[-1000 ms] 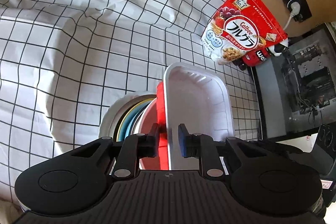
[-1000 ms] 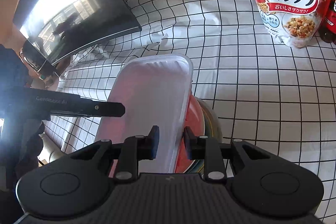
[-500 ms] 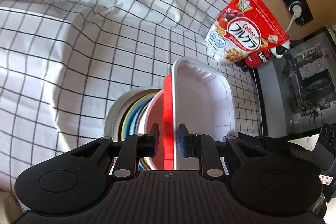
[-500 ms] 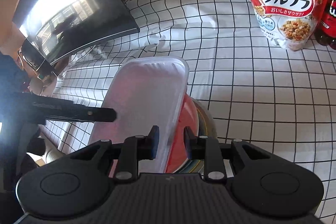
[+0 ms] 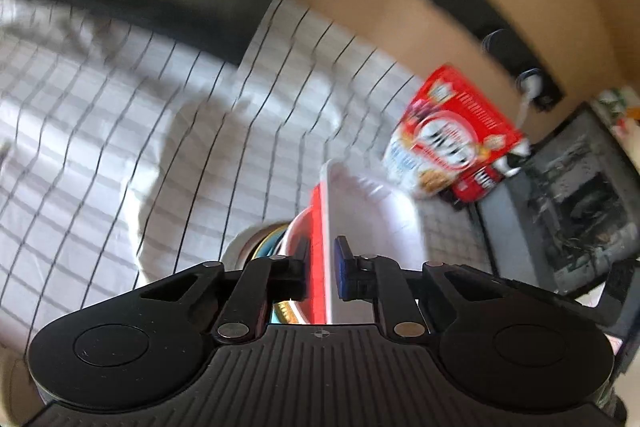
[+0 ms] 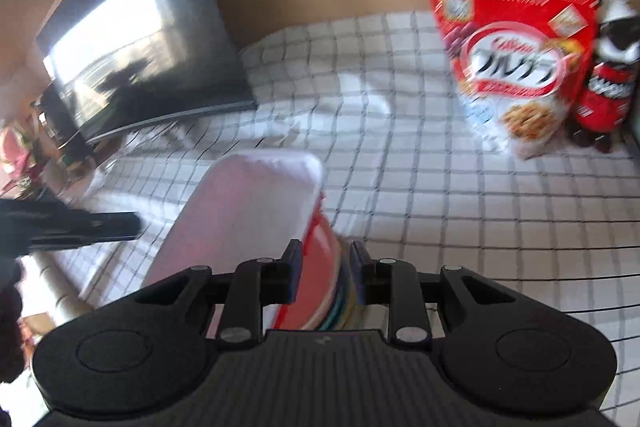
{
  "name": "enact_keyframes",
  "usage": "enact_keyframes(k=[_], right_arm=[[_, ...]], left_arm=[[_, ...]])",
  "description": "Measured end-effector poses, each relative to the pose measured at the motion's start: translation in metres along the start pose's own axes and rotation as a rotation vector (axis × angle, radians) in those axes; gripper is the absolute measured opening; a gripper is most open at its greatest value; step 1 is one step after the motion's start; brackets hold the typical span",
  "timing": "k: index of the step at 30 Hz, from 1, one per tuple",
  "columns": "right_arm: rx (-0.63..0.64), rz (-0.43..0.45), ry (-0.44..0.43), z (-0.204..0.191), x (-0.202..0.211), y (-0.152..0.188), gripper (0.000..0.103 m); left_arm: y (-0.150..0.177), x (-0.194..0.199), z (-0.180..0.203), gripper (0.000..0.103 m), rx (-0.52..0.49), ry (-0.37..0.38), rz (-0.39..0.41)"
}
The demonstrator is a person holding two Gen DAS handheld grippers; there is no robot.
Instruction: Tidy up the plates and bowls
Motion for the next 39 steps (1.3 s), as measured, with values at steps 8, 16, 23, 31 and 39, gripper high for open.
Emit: enact_keyframes(k=[8,16,23,31,39], right_arm=[[0.133,0.286,0.194,-0.051,0.084,0.061,0.048],[0.024,0.32,0.196,-0.138,0.131,0.156,0.068],[-0.031,0.264,0.237,-0.175,0.147,0.201,0.07],[0.008,0.194,0.215,-0.181,0.146,0.216,0.07],[-0.03,0.119,0.172,-0.152,0.144,0.223,0.07]], left_arm=[[0.071,0.104,0.015,0.014,-0.218,0.337,0.329],[0.139,0.162,0.012,0.013,-0.283,0.253,0.336],[0.197,0.201,0.017,0.015,-0.384,0.111,0.399],[0.23,0.188,0.033,0.014,-0.366,-0.131,0.271],[0.247,0.169,0.052,0.014,-0.369,-0.193,0.204]])
Point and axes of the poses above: each gripper's, at about its wrist camera, not at the fingertips, and x roughly against the way its jaws point, z to its right, y to its underside, the point moved 1 cm from there along -x, roughly the way its jaws point, and after that the axes turned 4 degrees about -y, right-handed, at the moved point
